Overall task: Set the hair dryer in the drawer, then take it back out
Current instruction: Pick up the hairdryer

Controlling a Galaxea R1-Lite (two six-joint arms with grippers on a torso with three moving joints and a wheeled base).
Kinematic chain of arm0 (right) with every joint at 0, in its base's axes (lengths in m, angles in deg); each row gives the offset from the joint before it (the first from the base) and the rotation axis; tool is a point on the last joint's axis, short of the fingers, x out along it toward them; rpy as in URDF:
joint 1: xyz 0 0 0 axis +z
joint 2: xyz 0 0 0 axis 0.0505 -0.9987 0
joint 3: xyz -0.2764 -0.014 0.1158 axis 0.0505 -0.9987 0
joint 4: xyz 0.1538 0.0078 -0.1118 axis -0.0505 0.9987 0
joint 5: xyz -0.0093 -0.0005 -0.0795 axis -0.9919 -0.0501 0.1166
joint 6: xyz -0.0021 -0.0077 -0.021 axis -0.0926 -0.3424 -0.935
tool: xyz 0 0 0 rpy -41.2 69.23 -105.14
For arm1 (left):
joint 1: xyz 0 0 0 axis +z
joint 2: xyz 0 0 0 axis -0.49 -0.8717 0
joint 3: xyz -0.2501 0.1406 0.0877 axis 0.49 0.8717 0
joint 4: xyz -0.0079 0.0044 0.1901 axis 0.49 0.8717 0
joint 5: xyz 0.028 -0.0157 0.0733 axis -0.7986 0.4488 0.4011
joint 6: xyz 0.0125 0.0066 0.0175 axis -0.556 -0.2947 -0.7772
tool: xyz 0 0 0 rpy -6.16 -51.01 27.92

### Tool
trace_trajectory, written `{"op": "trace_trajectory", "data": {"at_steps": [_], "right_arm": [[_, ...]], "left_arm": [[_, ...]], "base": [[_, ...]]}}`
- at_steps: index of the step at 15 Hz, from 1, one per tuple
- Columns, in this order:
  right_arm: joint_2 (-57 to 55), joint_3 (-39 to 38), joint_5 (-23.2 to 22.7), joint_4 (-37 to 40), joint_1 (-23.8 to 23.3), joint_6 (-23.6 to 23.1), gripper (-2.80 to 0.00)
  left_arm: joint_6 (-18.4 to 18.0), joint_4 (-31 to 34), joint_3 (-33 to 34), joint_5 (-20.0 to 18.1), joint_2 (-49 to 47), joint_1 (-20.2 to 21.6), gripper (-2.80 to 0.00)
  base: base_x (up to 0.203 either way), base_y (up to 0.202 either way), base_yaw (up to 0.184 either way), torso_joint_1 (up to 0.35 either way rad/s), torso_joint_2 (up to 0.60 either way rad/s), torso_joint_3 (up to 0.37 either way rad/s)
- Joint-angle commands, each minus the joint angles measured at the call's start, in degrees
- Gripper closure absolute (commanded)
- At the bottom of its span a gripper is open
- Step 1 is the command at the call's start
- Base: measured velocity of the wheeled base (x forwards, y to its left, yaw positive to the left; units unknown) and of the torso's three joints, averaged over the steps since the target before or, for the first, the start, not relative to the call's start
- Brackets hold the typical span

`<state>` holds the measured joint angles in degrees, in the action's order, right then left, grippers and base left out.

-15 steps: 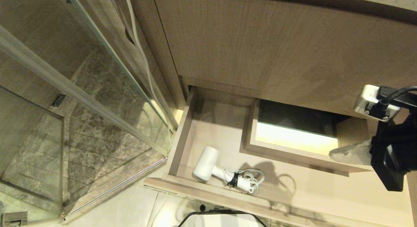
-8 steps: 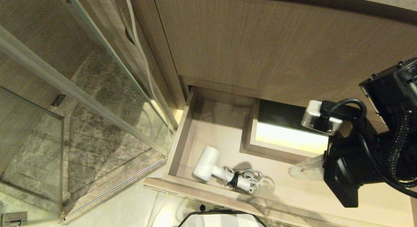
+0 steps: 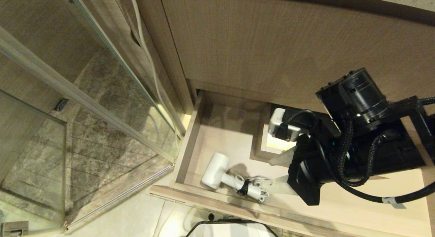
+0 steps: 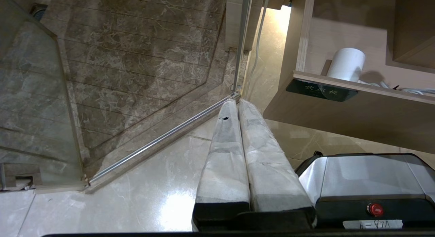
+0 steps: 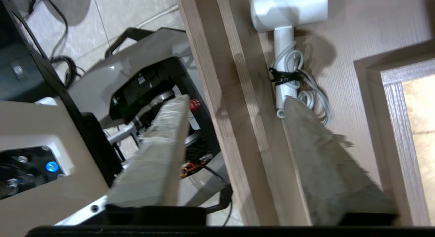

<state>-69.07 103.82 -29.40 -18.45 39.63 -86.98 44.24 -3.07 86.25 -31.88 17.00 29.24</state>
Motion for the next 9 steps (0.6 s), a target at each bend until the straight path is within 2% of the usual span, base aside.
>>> {"op": "trace_trajectory", "data": {"at_steps": [1, 5, 8, 9], "right_arm": [[-1.52, -0.54, 0.01, -0.73, 0.11, -1.58, -2.80], [-0.38, -4.79, 0.04, -6.83, -0.20, -1.11, -2.80], [4.17, -10.15, 0.30, -8.40, -0.49, 4.69, -2.80], [5.27, -10.96, 0.57, -7.78, -0.51, 5.23, -2.80]], "left_arm": [[0.00, -0.01, 0.01, 0.01, -0.09, 0.01, 0.00], [0.00, -0.01, 0.01, 0.08, -0.09, 0.01, 0.00], [0.00, -0.01, 0.01, 0.01, -0.09, 0.01, 0.00], [0.00, -0.01, 0.01, 0.01, -0.09, 0.01, 0.00]], "base": [[0.000, 0.000, 0.000, 0.000, 0.00, 0.000], [0.000, 0.000, 0.000, 0.000, 0.00, 0.000], [0.000, 0.000, 0.000, 0.000, 0.00, 0.000], [0.000, 0.000, 0.000, 0.000, 0.00, 0.000]]}}
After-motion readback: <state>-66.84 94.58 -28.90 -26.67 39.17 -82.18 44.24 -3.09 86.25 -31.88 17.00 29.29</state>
